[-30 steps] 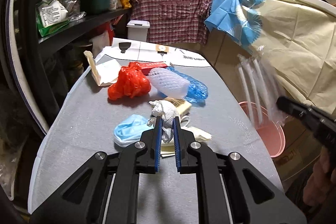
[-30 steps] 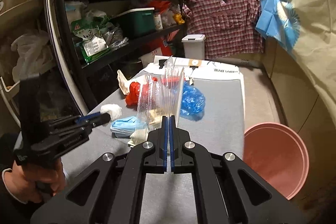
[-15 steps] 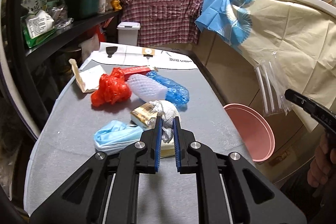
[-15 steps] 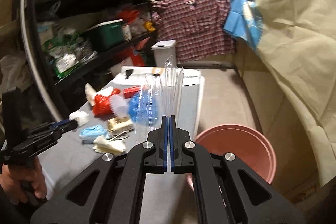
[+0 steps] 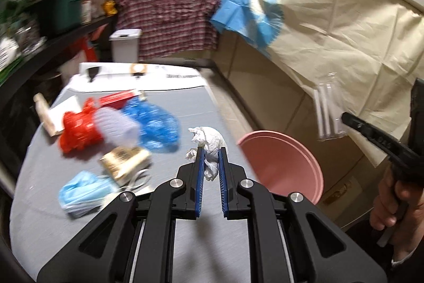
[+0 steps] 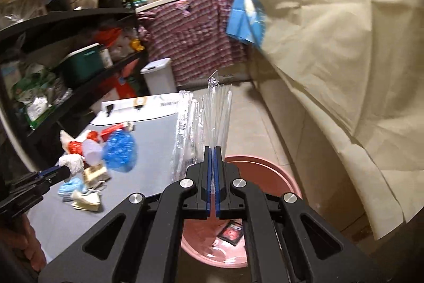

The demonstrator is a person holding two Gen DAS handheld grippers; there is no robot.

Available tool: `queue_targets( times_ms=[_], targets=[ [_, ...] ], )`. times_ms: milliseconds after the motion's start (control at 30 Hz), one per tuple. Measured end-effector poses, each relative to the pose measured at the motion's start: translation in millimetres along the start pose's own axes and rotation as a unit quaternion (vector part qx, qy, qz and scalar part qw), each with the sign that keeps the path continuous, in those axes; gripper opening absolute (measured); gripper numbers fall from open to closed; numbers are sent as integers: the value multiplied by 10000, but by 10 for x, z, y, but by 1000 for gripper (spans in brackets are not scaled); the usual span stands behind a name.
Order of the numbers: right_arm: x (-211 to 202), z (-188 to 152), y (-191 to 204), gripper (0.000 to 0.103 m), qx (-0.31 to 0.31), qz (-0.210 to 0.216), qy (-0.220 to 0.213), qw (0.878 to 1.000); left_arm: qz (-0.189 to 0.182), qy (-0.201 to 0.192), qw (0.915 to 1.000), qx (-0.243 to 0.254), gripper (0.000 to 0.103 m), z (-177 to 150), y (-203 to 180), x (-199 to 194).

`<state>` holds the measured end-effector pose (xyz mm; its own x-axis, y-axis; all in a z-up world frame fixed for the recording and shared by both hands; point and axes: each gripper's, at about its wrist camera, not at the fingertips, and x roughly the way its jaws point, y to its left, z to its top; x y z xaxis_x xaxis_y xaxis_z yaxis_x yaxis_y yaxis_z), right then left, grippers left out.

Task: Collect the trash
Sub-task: 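Lift the tissue and straws and carry both tools over the pink bin, then open both tools to drop the tissue and straws into the bin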

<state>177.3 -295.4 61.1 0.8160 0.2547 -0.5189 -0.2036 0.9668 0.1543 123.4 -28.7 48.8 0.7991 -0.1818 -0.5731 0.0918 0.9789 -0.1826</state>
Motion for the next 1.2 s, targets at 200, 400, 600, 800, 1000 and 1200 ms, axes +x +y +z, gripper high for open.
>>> queue_targets(
  times_ms=[200, 400, 600, 800, 1000, 1200],
  targets=[
    [161, -35, -246, 2, 176, -187, 84, 9996, -459, 66, 9985, 287, 11, 99, -416, 345],
    [350, -100, -412, 2, 308, -371, 237, 9986, -711, 223, 9964, 394, 11, 115, -654, 721],
    [517, -156, -441, 2, 280, -399, 425, 9979, -880, 477, 9940, 436, 11, 57, -761, 1065],
    [673, -193, -496, 4, 308, -481, 615, 9965, -944, 682, 9923, 434, 11, -18, -798, 1300],
    [764, -212, -528, 25, 349, -643, 757, 9944, -1154, 1053, 9870, 382, 34, -52, -813, 1471],
    [753, -199, -527, 39, 372, -680, 677, 9947, -1139, 975, 9881, 356, 36, -54, -774, 1366]
  ],
)
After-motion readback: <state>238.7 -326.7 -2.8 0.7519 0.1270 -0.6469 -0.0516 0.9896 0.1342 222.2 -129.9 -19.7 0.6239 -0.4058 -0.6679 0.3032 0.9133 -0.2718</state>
